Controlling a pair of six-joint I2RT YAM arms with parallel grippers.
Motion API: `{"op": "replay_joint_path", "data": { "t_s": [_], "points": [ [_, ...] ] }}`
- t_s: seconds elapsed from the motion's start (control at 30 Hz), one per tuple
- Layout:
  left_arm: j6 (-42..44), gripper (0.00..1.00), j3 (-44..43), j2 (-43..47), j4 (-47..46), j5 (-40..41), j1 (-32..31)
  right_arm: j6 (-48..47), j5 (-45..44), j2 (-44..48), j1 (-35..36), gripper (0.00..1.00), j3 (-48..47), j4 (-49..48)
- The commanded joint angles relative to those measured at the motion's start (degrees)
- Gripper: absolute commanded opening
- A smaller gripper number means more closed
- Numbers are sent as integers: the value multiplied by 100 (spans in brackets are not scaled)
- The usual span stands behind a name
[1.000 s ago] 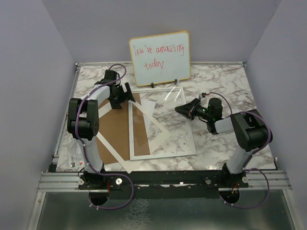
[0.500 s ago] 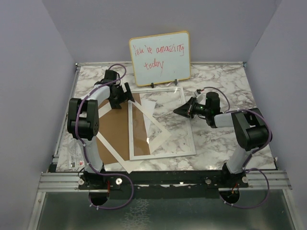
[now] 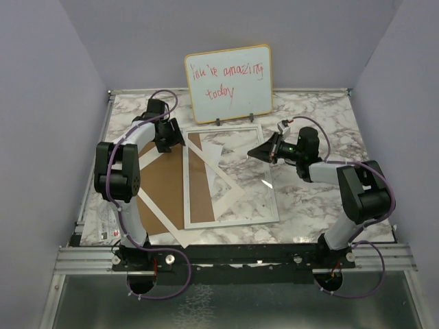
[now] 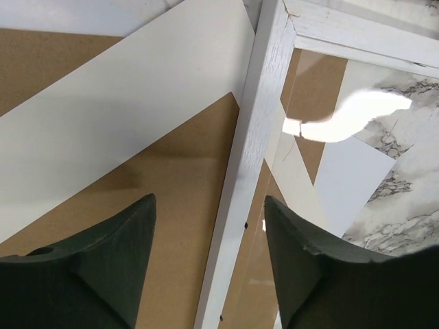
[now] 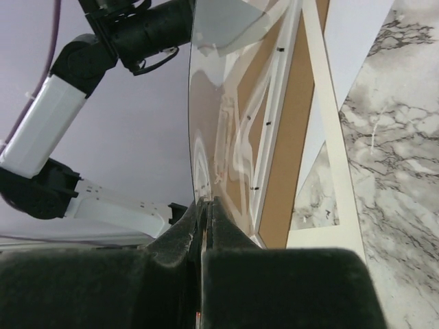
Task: Put the photo into the frame
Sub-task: Place the photo frame item in the photo frame.
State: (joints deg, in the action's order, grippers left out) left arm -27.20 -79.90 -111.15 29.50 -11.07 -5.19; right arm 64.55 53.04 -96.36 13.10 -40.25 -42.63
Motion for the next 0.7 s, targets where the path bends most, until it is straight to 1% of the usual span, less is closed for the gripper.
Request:
{"op": "replay_joint_path", "data": {
  "t_s": [0.0, 0.13, 0.17, 0.23, 0.27, 0.43, 0.57, 0.67],
  "points": [
    [-87, 60, 165, 63, -65, -26, 42, 510, 336, 22, 8, 1, 57, -829],
    [-84, 54, 211, -49, -76, -86, 44, 979, 287, -38, 44, 1, 146, -1374],
    [-76, 53, 216, -75, -75, -102, 44, 879, 248, -3, 66, 1, 112, -1177],
    [-83, 53, 212, -109, -84, -105, 44, 424, 137, 59, 96, 1, -7, -489],
    [-84, 53, 214, -124, -84, -100, 44, 279, 115, 44, 99, 1, -36, -334],
    [-62, 53, 216, -169, -89, -19, 44, 193, 86, -438, 105, 1, -12, -461],
    [-51, 53, 266, -174, -85, 124, 44, -437, -205, -620, 105, 1, -66, 214],
    [-16, 53, 286, -195, -80, 113, 44, -659, -391, -717, 104, 1, -65, 357]
  ]
}}
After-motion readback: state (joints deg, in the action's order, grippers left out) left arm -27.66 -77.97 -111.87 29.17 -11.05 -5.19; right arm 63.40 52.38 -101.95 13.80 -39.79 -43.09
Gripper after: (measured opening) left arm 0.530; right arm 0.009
